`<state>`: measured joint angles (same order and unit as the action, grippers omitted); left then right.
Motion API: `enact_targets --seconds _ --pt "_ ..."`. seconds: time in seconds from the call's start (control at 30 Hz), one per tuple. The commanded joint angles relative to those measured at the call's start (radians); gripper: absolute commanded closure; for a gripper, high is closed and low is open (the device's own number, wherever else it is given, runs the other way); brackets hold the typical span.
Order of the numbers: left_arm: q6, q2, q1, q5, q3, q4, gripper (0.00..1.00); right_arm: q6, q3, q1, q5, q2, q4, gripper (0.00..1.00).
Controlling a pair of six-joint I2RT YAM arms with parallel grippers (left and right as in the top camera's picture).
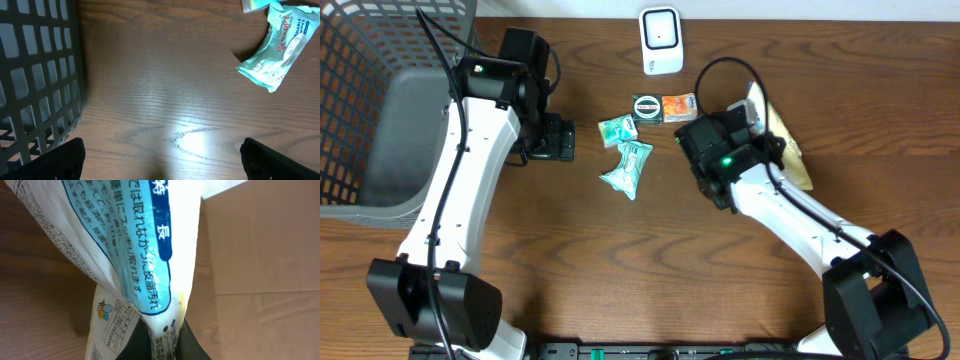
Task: Scan the item barcode
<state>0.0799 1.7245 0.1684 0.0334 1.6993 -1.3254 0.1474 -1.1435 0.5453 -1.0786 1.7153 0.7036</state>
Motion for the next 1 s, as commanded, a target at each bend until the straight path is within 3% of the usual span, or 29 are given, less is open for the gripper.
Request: enact_targets --seconds 0.0,0.13,0.3,0.43,0.57,0.67,0.73,0.87,0.93,0.97 --pt "0.011 0.003 -0.003 0.016 -0.003 0.0 0.02 -0.129 -0.002 -0.045 0.072 -0.003 -0.037 0.99" --pt "0.011 0.003 -0.003 0.016 -0.003 0.0 0.02 -0.16 -0.001 -0.103 0.075 0.035 -0.042 0.99" --pt "0.011 0.003 -0.003 0.016 -0.003 0.0 0.02 -0.223 -0.001 -0.118 0.254 0.089 -0.031 0.97" --pt "0.012 0.003 -0.003 0.016 -0.003 0.0 0.02 -0.196 -0.001 -0.105 0.225 0.144 -0.021 0.89" --pt "0.011 0.003 -0.003 0.016 -0.003 0.0 0.02 -0.189 -0.001 -0.056 0.193 0.151 0.024 0.67" --pt "0.011 0.003 -0.003 0.016 -0.003 0.0 0.02 -0.164 -0.005 0.01 0.194 0.142 0.061 0.58" --pt "0.012 0.003 -0.003 0.016 -0.003 0.0 0.02 -0.113 -0.023 0.082 0.194 0.14 0.114 0.57" --pt "0.011 0.003 -0.003 0.016 -0.003 0.0 0.02 -0.053 -0.062 0.177 0.195 0.141 0.161 0.68" --pt "0.011 0.003 -0.003 0.016 -0.003 0.0 0.02 -0.029 -0.08 0.203 0.198 0.14 0.161 0.6" --pt "0.011 0.003 -0.003 0.016 -0.003 0.0 0.02 -0.022 -0.091 0.21 0.204 0.14 0.159 0.51"
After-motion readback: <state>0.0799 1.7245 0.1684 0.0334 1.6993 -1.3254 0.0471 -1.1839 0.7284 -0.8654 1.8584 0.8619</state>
